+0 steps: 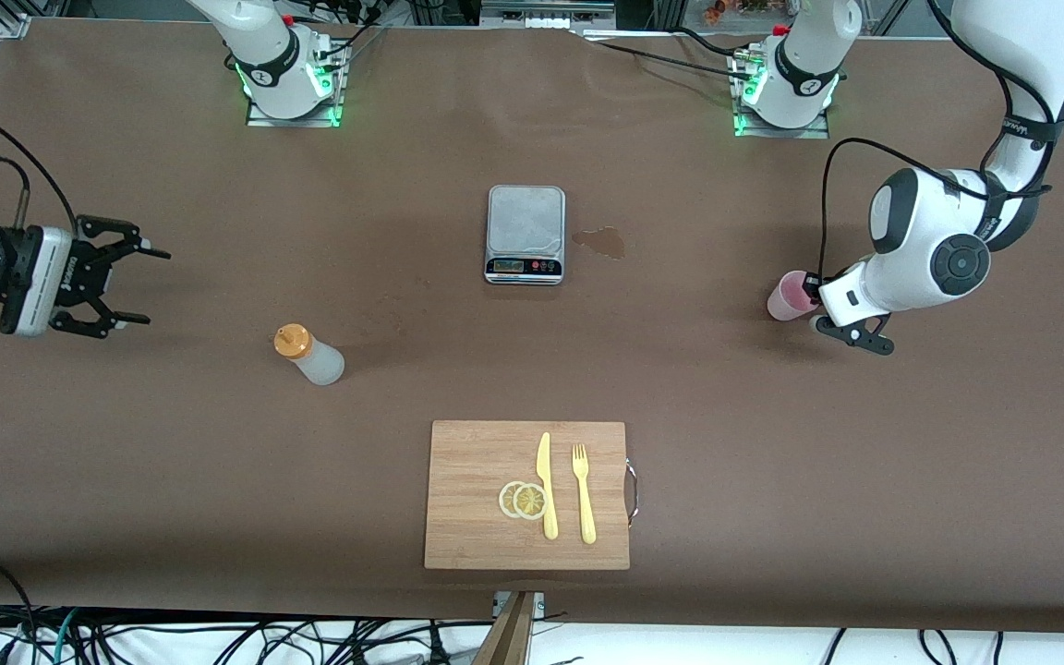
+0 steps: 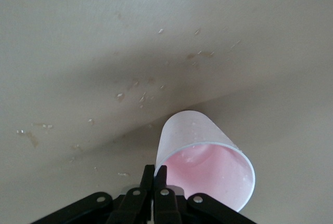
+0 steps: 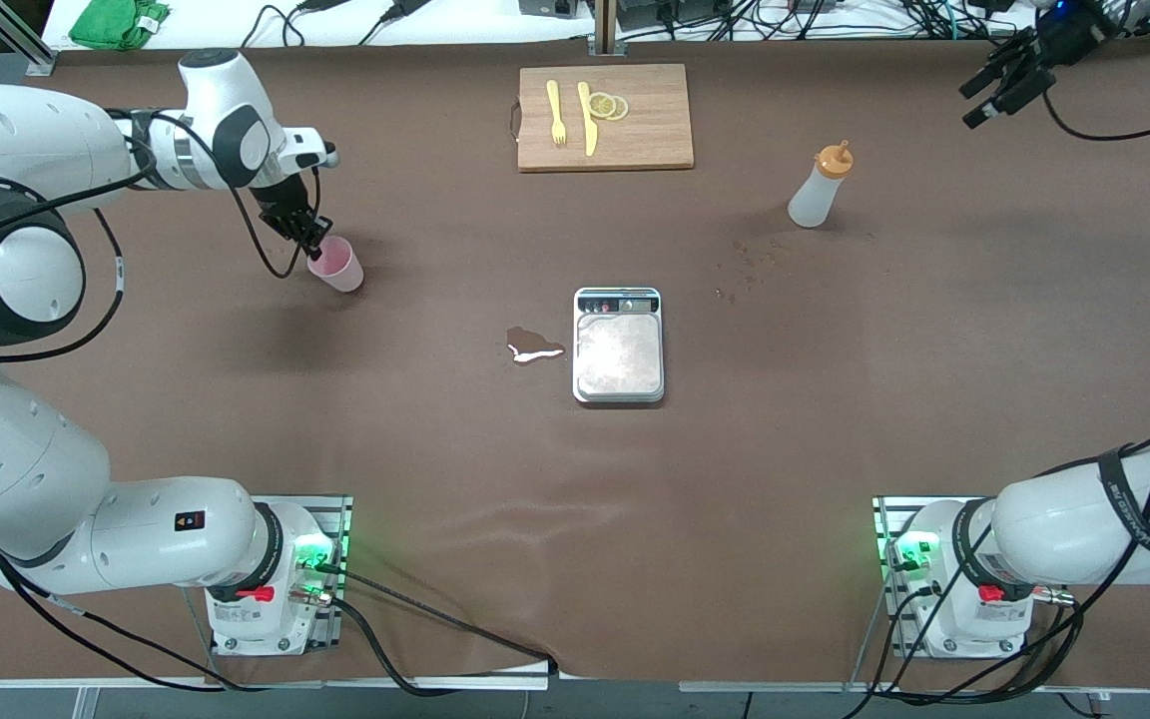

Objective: Add sauce to pink cup with both arms
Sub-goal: 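Place the pink cup on the scale while the right gripper grasps the bottle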

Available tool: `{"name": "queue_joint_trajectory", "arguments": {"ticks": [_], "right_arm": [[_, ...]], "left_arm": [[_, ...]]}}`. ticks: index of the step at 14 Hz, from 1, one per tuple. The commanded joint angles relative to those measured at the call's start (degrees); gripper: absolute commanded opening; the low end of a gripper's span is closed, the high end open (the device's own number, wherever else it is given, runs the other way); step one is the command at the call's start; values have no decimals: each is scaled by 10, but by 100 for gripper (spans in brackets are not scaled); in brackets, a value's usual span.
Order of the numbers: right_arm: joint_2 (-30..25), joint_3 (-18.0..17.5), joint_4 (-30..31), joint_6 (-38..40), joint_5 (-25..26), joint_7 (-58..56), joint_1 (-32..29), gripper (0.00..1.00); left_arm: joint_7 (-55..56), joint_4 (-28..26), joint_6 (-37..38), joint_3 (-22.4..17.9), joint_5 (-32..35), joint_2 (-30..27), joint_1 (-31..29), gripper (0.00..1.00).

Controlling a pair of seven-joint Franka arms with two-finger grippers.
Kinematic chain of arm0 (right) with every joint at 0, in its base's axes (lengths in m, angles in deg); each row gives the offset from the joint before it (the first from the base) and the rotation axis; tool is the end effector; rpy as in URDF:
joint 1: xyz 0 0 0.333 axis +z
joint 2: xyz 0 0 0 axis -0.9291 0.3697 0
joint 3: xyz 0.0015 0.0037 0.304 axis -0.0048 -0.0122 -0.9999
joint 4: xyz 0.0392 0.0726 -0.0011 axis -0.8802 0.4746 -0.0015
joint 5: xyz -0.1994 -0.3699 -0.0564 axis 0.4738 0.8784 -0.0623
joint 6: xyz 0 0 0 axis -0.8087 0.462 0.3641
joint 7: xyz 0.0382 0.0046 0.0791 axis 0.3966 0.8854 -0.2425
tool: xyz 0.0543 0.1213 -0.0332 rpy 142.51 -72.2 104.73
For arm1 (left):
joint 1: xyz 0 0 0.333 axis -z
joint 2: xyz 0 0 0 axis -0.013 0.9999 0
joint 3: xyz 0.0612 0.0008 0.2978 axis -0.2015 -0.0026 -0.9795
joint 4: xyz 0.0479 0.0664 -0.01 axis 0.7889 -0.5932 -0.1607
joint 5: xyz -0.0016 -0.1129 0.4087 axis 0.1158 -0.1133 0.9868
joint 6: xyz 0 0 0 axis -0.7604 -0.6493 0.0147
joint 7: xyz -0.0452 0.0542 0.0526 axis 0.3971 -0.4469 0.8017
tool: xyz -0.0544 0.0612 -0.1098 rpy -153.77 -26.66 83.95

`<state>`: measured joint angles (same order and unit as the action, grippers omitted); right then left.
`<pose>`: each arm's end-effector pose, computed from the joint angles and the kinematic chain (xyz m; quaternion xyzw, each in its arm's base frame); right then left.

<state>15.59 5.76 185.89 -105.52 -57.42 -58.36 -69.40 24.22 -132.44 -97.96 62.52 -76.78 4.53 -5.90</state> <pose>0.6220 -0.0633 0.3625 -0.7838 -0.5338 -0.1118 0.2970 0.5423 -0.0312 0.1819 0.9778 -0.1650 -0.1251 0.0332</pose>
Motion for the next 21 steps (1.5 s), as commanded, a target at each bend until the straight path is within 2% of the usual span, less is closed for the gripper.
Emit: {"name": "queue_joint_trajectory", "arguments": {"ticks": [1,3,6,8,10,14,17,21], "right_arm": [[55,-3,-4,8,-61,-144,-22,100],[87,-3,-3,13,-96,-224,-30,100],[161,-3,-3,23,-209,-380,-36,100],[211,-3,-3,56,-280,-439,-37,100],[245,-3,-4,67,-316,-477,-39,100],[287,-8,-5,91,-368,-524,-36,100],[292,-10,-5,91,-381,-536,-28,100],[313,-11,-5,95,-440,-555,-2,100]], "left_arm": [[55,59,78,47,-17,-16,2,0],[153,69,109,99,-37,-31,2,0],[299,69,112,191,-50,-33,3,0],[419,69,103,251,-50,-24,4,0],[494,69,59,298,-59,-8,13,0],[647,69,-40,307,-61,28,125,0],[656,68,-81,307,-56,53,161,0],[666,67,-109,306,-52,80,185,0]]}}
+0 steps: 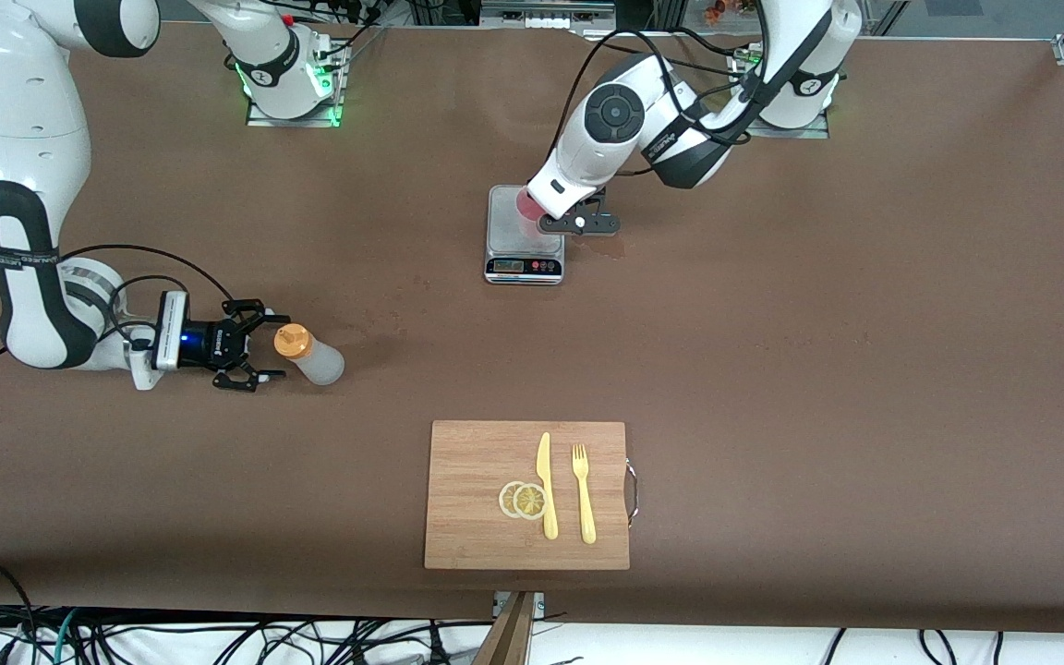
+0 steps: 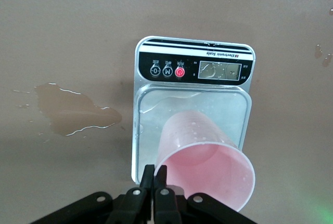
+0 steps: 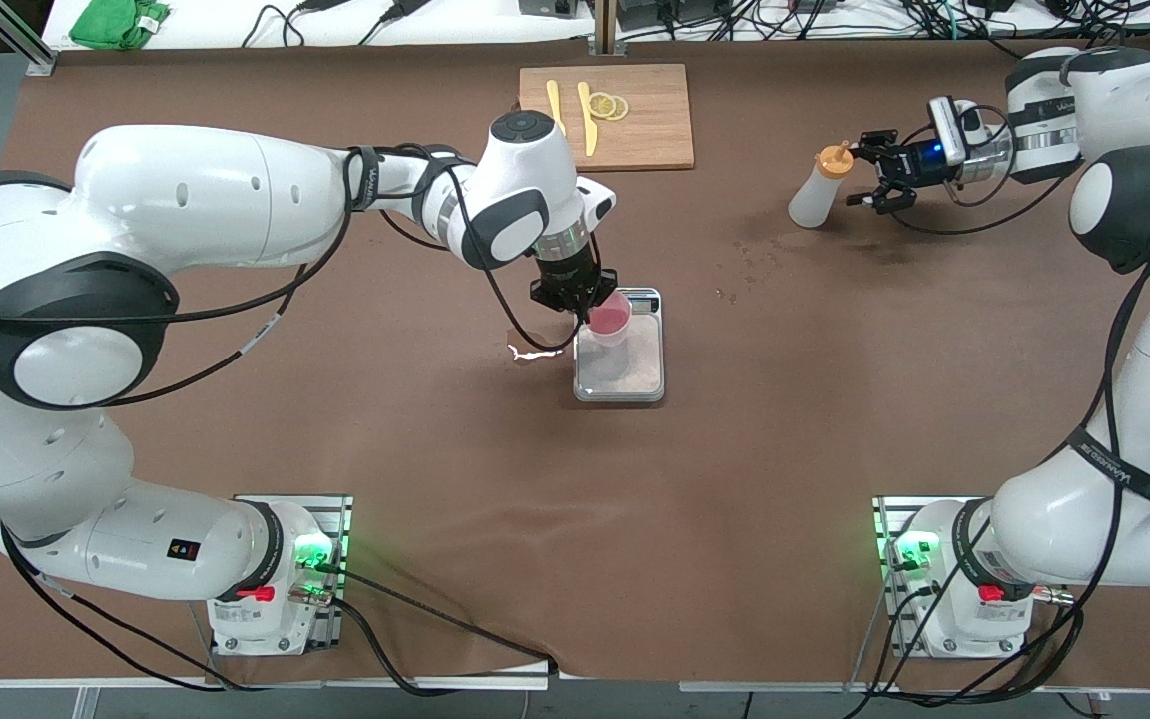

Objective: Add sauce to pink cup with both arms
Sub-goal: 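Place the pink cup on the scale while the right gripper grasps the bottle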

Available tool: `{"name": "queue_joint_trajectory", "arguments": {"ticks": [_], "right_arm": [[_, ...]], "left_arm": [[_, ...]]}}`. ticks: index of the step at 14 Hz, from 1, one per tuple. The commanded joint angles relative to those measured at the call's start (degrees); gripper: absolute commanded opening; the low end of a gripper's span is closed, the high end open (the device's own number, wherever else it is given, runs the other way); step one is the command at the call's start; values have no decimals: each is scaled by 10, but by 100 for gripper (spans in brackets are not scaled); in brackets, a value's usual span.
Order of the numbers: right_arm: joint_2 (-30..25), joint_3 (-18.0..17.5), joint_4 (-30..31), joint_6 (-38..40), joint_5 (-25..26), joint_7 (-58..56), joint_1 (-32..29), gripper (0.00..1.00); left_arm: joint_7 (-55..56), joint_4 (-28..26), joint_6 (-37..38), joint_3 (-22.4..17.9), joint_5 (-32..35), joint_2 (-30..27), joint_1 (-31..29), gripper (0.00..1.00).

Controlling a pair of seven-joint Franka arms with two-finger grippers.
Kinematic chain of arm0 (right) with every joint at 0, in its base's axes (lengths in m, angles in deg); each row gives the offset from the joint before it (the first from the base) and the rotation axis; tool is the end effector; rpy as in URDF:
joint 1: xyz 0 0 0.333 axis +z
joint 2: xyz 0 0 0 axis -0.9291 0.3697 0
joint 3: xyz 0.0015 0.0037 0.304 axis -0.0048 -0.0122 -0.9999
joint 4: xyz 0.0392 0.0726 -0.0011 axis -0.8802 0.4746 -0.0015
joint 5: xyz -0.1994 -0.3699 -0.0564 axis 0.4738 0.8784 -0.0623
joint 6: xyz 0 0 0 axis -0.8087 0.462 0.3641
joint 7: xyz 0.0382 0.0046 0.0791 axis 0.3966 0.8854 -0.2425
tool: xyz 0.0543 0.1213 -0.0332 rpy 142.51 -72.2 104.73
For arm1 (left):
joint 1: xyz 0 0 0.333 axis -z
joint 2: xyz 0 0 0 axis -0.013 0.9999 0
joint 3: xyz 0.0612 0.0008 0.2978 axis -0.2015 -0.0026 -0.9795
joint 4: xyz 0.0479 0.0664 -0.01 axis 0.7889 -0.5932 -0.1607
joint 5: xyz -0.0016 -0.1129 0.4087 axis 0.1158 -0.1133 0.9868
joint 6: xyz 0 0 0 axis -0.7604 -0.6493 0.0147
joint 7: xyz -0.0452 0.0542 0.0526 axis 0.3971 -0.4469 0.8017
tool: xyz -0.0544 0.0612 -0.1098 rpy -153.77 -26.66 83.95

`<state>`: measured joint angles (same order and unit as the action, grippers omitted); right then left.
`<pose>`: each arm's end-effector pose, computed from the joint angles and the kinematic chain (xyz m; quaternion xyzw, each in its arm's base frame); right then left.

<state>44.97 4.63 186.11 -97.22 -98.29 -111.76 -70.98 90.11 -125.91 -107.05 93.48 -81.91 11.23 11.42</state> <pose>0.6133 -0.0052 0.1006 -0.5470 -0.5537 -0.4249 0.4623 0.3756 -0.4790 0.2254 0.9872 0.0364 -0.1250 0.0916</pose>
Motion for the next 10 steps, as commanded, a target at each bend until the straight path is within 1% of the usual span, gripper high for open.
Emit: {"name": "queue_joint_trajectory", "arguments": {"ticks": [1,2,3,4,6,8,9,10], "right_arm": [[23,1,-8,18,-42,-34,19,100],[27,1,-8,19,-46,-39,20,100],[31,0,-7,20,-47,-46,21,100],[37,-11,-8,19,-49,-50,21,100],[41,-18,-7,20,-62,-58,24,100],[40,-18,-8,19,-68,-57,28,99],[41,-19,-8,19,-72,-59,29,87],[40,-19,-8,20,-72,-59,29,62]], "left_arm": [[8,2,-25,-5,0,21,17,0],[11,3,-26,-5,0,28,17,5],[14,3,-24,-7,0,25,15,94],[15,3,-19,-5,0,16,6,100],[16,4,-10,-2,-2,-1,-1,100],[14,7,30,-2,-6,-26,-6,100],[13,17,57,-2,-6,-39,-11,100],[14,32,94,-2,-6,-49,-14,100]]}}
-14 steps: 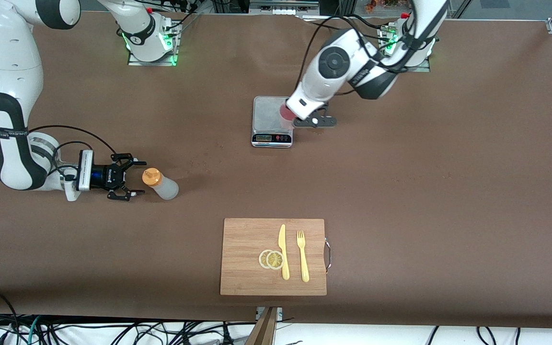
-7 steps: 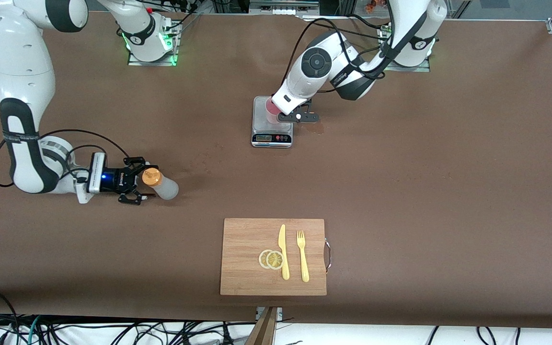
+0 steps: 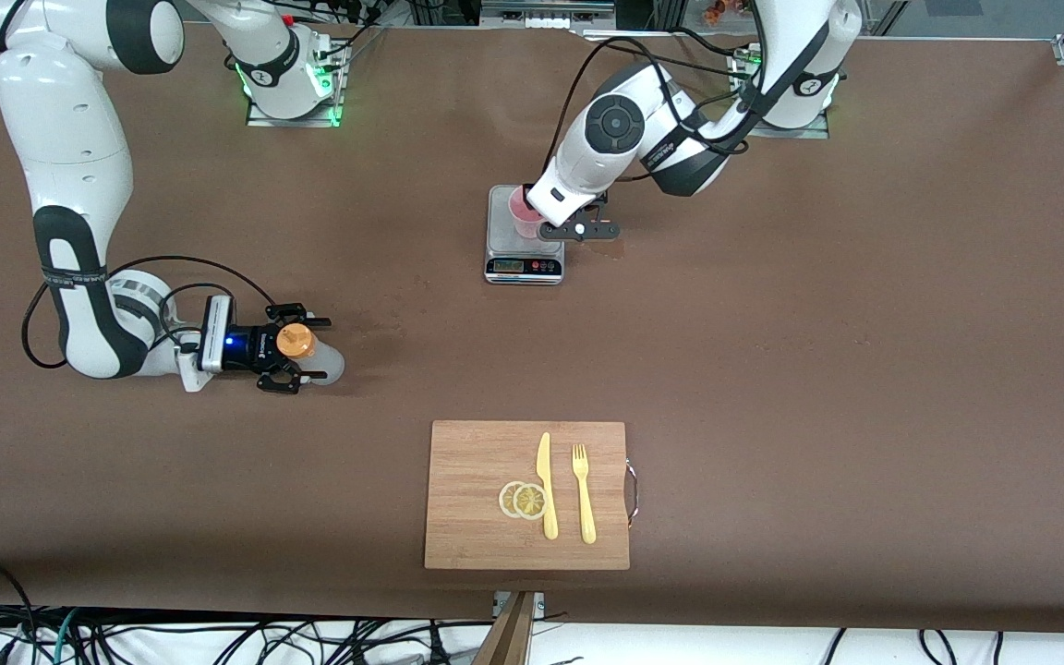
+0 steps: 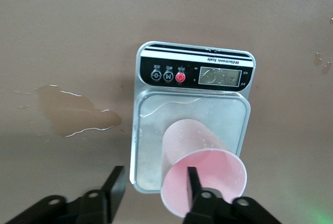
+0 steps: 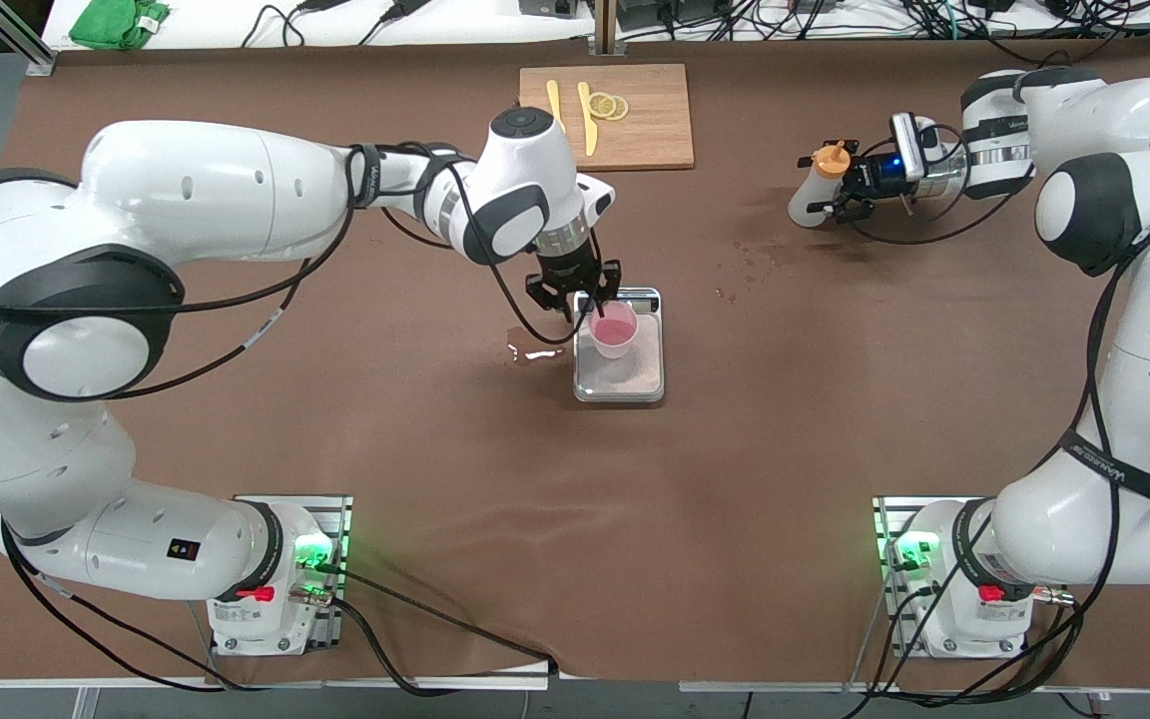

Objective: Add sauce to pink cup with both arms
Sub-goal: 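Place the pink cup on the scale while the right gripper grasps the bottle, then release the pink cup and withdraw the left gripper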

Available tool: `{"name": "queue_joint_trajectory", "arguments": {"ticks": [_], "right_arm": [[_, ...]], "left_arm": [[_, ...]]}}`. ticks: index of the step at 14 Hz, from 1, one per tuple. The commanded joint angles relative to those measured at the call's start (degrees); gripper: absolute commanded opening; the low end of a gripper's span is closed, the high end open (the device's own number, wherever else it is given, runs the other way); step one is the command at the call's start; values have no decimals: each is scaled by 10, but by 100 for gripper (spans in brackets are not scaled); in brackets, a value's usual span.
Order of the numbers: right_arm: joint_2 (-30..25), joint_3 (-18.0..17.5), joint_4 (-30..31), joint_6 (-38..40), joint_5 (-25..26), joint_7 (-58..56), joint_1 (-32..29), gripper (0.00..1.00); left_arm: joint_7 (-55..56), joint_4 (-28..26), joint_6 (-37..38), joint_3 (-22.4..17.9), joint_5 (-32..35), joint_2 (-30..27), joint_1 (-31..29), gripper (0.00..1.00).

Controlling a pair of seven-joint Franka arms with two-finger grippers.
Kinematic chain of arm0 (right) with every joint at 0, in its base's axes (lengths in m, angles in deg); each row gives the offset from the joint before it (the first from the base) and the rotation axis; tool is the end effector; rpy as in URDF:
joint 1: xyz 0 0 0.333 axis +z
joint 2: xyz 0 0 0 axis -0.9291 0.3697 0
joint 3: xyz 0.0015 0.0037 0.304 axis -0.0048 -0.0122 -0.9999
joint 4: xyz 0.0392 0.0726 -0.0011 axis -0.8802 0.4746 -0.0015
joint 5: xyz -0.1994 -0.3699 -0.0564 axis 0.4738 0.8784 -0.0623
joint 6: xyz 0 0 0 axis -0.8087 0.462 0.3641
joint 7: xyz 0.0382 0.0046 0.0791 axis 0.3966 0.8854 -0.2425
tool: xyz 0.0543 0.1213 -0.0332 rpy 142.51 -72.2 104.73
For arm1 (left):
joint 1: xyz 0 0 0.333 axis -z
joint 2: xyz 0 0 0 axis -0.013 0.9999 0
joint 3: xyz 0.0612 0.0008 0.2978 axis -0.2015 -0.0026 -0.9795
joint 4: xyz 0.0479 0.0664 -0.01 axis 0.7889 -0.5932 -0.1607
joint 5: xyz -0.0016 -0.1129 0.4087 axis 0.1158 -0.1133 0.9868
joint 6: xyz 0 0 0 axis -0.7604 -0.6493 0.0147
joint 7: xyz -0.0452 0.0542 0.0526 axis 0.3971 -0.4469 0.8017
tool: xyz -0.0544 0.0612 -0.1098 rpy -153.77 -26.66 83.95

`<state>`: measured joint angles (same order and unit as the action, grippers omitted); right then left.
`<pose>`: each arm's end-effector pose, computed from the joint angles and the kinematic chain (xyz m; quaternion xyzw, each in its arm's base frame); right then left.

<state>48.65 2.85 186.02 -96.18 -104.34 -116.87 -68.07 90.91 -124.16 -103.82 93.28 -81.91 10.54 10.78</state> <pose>0.6080 0.0484 0.0724 -0.5112 -0.5441 -0.4618 0.4790 0.3871 -0.4752 0.2390 0.9871 0.0470 -0.1281 0.0834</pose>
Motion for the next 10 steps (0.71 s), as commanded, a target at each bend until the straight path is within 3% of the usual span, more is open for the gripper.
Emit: {"name": "queue_joint_trajectory", "arguments": {"ticks": [1,2,3,6,8,10], "right_arm": [[3,-1,-10,9,-11,-8,-1,35],[1,-1,-11,9,-10,-5,-1,15],[-4,-1,-12,7,-7,1,-1,9],[-15,0,-10,2,2,40,17,9],[-61,7,-3,-26,15,66,33,8],[-147,11,14,-121,99,129,49,5]], "left_arm": [[6,33,104,-2,-7,-52,-8,100],[2,51,152,-6,-3,-60,-12,100],[-1,73,195,-6,0,-64,-29,100],[-9,139,297,-3,0,-70,-72,100],[-49,163,353,-8,7,-74,-100,100],[-138,174,386,-3,21,-87,-162,100]]}}
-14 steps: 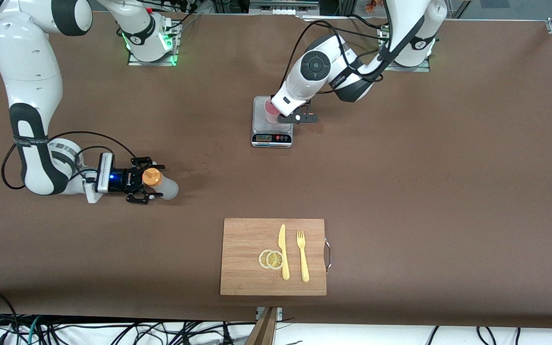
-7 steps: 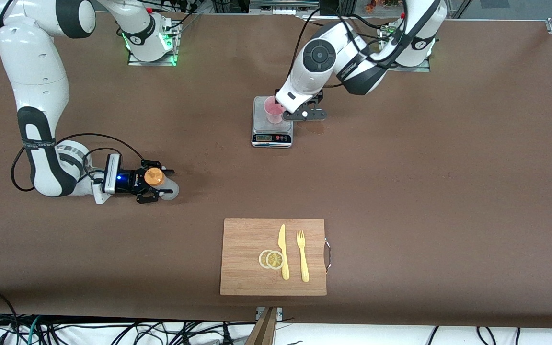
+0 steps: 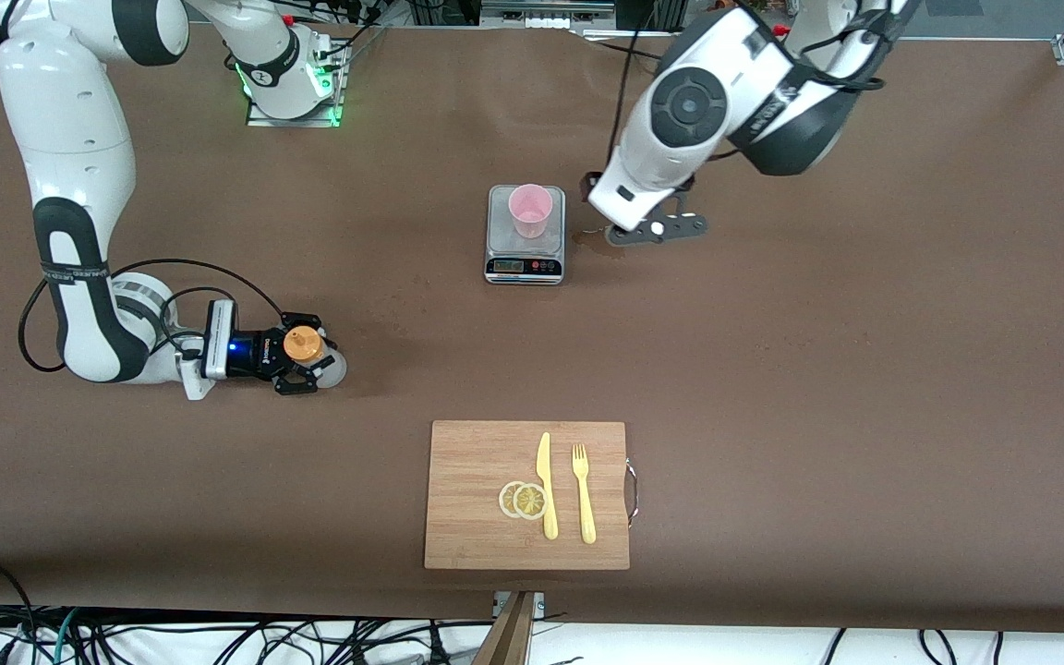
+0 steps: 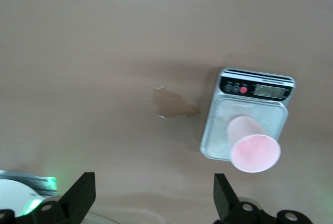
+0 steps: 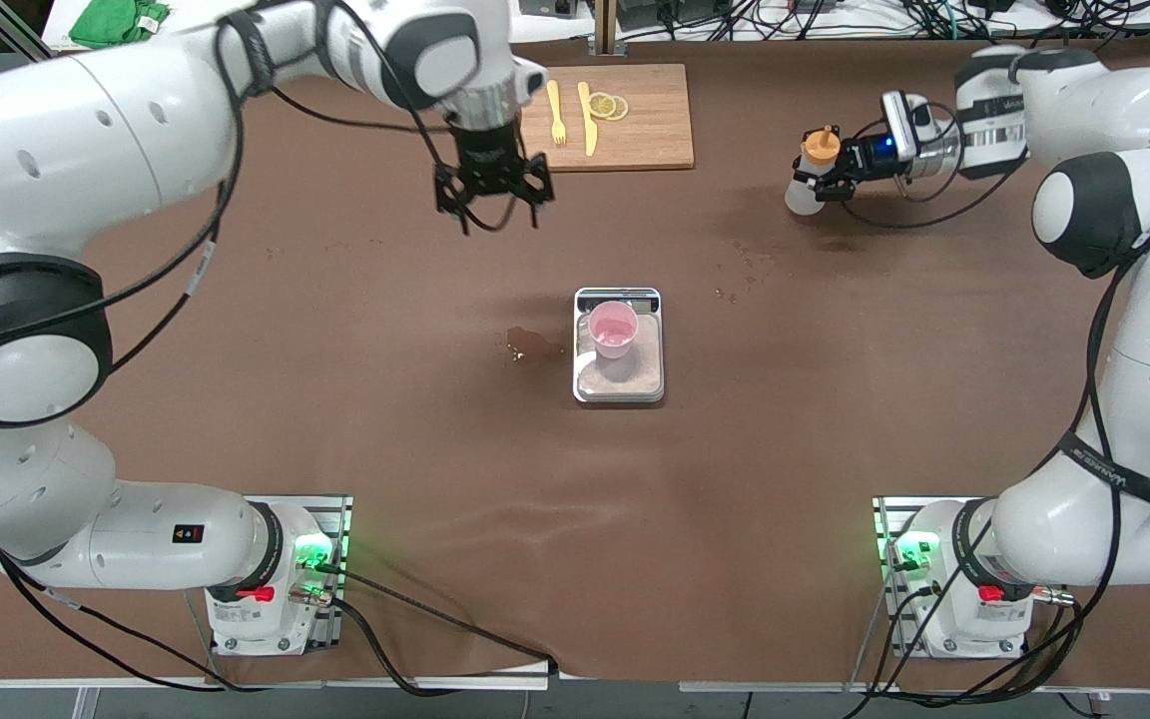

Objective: Add sauce to pink cup with both arms
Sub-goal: 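Release the pink cup and withdraw the left gripper, then lift the white bottle with the right gripper over the pink cup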

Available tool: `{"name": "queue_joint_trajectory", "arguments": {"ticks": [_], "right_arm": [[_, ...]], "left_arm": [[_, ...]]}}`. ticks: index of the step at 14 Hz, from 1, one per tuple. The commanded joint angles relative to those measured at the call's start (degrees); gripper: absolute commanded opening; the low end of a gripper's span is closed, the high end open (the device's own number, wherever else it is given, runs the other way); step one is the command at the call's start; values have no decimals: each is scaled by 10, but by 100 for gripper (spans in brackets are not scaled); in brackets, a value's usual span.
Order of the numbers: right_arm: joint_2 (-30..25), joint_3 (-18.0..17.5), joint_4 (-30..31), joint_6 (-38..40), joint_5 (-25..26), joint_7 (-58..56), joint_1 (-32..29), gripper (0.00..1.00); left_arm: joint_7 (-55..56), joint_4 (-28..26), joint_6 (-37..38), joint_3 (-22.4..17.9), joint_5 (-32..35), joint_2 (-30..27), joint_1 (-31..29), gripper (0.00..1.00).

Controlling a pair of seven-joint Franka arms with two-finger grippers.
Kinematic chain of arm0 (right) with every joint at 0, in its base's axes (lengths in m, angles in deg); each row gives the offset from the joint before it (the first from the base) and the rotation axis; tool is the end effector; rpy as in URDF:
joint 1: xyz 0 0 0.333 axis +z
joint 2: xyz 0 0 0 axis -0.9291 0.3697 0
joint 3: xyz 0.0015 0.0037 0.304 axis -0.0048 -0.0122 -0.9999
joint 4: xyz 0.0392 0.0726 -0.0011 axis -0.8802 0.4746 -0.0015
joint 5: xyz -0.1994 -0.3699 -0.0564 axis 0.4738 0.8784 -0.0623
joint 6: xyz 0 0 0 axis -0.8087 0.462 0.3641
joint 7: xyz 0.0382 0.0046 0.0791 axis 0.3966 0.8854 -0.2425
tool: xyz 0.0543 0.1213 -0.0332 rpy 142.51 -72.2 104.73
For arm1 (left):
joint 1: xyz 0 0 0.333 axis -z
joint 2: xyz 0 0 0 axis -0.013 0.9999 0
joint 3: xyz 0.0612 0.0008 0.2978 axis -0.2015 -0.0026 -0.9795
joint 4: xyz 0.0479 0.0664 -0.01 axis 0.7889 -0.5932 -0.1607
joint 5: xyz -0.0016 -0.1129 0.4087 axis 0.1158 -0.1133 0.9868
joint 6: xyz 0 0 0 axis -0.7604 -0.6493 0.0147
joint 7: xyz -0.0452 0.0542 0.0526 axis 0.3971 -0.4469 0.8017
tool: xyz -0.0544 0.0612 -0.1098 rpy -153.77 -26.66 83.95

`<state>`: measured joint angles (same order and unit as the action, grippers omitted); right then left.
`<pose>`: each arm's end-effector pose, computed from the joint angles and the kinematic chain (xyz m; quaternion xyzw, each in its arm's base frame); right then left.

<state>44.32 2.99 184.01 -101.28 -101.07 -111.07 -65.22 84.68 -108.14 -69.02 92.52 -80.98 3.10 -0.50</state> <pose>0.6371 0.0686 0.1183 -0.5254 -0.5816 -0.4261 0.4519 0.4836 -0.3694 0.3862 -0.9836 -0.0594 0.1701 0.0020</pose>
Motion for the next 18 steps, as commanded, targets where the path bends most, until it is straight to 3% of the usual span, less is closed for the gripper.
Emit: {"name": "queue_joint_trajectory", "arguments": {"ticks": [1,5,7,10,11,15,18], "right_arm": [[-144,9,49,-99,116,125,32,5],[-261,9,116,-212,244,250,96,5],[-315,0,168,-254,287,300,120,5],[-378,-41,234,-292,354,378,126,5],[-386,-55,246,-295,374,406,126,5],[-400,-100,252,-303,485,542,142,4],[-402,-103,247,-305,567,677,207,4]], "left_arm": [[-117,13,41,2,11,-21,-70,100],[-275,12,40,-7,67,-42,-139,100],[-370,7,41,-98,61,-77,-115,100],[-491,4,41,-322,61,-112,36,100],[-494,4,38,-365,60,-120,57,100],[-496,-20,12,-367,59,-161,23,100],[-496,-16,20,-363,53,-166,10,100]]}}
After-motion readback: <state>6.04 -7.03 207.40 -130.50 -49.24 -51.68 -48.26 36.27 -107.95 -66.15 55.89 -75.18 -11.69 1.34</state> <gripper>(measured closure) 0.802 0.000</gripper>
